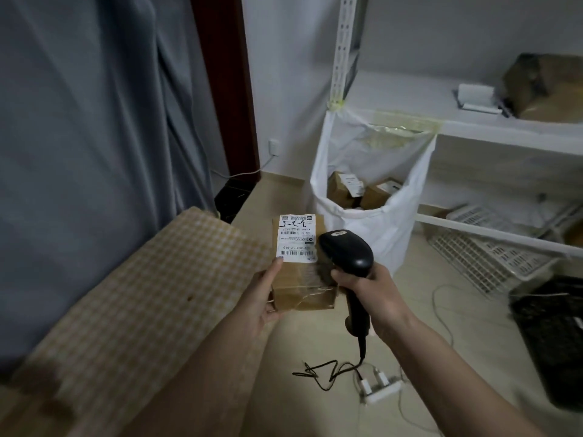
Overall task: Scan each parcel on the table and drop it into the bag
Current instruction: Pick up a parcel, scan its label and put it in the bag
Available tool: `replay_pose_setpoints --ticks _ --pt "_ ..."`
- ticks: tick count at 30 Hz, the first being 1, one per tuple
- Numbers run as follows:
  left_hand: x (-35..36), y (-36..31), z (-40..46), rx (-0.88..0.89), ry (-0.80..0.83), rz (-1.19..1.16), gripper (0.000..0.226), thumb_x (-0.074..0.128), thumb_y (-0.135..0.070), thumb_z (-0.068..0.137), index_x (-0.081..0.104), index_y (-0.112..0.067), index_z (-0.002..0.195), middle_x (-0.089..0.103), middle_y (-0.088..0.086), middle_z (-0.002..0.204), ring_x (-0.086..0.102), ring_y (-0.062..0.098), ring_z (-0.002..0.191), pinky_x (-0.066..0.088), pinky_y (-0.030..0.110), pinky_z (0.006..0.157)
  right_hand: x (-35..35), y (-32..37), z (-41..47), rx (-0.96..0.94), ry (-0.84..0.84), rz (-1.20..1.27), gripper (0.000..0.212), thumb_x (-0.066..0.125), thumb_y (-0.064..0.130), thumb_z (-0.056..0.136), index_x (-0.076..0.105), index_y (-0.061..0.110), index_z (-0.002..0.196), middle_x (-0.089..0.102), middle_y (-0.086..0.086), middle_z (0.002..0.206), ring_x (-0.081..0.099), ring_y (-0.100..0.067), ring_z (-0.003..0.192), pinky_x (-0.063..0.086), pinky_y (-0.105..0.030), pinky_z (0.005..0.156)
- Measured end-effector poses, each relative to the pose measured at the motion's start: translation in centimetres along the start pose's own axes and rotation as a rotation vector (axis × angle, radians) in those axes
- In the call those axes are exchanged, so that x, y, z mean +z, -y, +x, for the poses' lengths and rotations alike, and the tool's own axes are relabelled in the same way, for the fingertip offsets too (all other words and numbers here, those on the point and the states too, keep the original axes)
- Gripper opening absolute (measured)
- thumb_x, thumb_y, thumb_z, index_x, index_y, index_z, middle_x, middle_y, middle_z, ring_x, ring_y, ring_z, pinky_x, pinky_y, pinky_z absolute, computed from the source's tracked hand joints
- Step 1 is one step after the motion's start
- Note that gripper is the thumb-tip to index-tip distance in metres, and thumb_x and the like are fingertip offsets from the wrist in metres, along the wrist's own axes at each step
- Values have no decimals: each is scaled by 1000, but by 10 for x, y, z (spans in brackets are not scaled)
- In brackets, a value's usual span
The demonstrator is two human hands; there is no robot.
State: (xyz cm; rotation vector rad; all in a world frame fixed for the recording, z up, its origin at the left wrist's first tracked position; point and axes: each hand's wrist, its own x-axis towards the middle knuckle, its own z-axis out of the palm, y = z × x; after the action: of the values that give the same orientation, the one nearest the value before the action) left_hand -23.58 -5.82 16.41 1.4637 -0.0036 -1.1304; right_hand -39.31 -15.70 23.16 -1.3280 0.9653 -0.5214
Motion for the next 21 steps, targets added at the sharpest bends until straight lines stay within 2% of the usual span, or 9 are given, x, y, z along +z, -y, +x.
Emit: replay_pose_setpoints --ticks 3,5,8,11,18,21 --pt "22 -5 17 6 3 22 42 59 -55 88 58 -24 117 69 5 107 67 22 95 55 35 73 -15 2 20 18 -12 16 20 69 2 81 67 7 101 70 0 82 64 -12 78 46 -22 68" --pt "32 -10 31 3 8 54 44 57 -56 88 58 -25 119 68 5 109 66 22 97 55 35 73 -20 2 34 33 -28 27 19 69 2 81 68 10 98 70 2 81 64 -12 79 46 -22 68" --pt "47 -18 58 -36 27 96 49 58 -58 87 57 -24 122 67 7 112 66 26 101 56 41 82 -29 2 57 58 -40 34 16 69 1 81 67 14 90 68 8 72 61 -6 71 45 -19 64" --pt "70 -28 90 -102 90 144 47 62 -55 85 58 -25 122 67 9 114 66 27 102 54 44 91 -44 6 86 81 -76 36 15 69 1 82 66 13 91 65 9 70 59 -5 67 44 -18 63" --pt "132 -80 202 -127 189 251 36 66 -52 83 62 -33 113 70 0 111 67 19 101 56 35 73 -71 25 198 114 -208 43 18 70 4 82 67 10 98 66 3 76 60 -13 75 45 -25 69" --pt "156 -107 262 -203 198 269 35 67 -49 84 62 -27 111 69 5 109 66 24 102 57 41 81 -74 35 259 144 -251 42 19 69 3 82 67 8 100 65 3 75 59 -14 75 44 -26 70"
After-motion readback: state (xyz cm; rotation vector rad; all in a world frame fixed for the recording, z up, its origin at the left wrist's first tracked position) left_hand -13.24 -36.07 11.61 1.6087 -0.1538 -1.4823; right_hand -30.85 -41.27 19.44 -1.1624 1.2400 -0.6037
